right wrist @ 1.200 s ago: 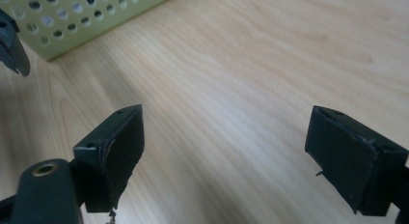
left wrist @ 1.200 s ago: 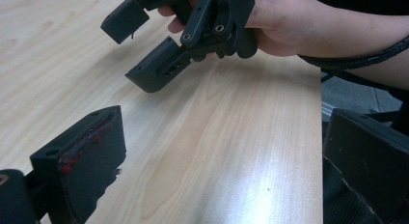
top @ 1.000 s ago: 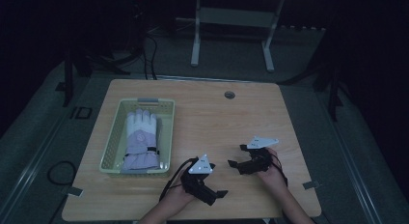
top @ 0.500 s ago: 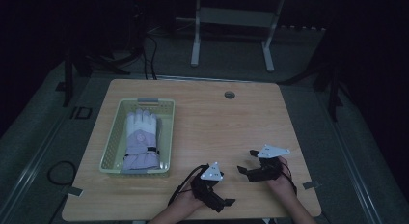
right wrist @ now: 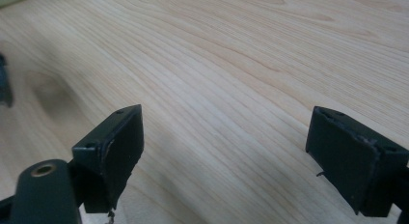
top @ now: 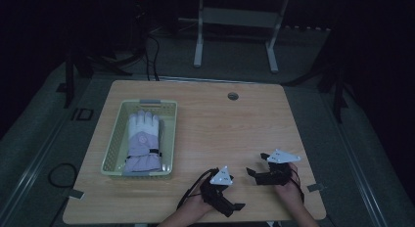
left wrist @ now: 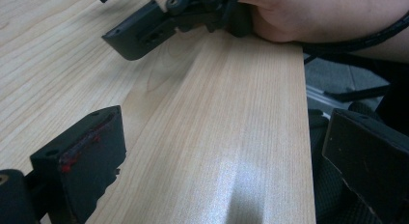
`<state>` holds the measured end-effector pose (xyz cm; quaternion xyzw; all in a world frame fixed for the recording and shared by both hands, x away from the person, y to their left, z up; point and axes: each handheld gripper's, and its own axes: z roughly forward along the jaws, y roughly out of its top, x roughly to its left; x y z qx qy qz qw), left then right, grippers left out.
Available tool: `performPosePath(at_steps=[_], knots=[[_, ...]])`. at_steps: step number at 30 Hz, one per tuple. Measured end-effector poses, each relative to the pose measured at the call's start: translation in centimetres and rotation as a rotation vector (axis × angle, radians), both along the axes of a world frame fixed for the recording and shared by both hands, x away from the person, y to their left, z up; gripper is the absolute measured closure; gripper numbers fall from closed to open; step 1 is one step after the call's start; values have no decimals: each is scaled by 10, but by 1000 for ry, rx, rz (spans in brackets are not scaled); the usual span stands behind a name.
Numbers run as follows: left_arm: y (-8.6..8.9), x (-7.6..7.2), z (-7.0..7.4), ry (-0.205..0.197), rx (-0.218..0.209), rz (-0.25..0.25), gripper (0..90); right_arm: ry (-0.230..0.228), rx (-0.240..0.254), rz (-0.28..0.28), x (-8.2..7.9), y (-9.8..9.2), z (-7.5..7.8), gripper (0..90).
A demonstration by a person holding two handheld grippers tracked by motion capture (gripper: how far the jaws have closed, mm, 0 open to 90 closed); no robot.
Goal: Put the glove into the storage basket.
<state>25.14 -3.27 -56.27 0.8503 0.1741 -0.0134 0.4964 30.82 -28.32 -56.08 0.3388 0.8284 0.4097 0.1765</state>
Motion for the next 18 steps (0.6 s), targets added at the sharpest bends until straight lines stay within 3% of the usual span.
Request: performPosePath(at_steps=[5,18], knots=[[-1,-1,-1,-3,7,-9,18,-17,-25,-5,0,3,0,134],[-1,-2,-4,2,13,-20,18,-29,-30,-8,1,4,0,136]])
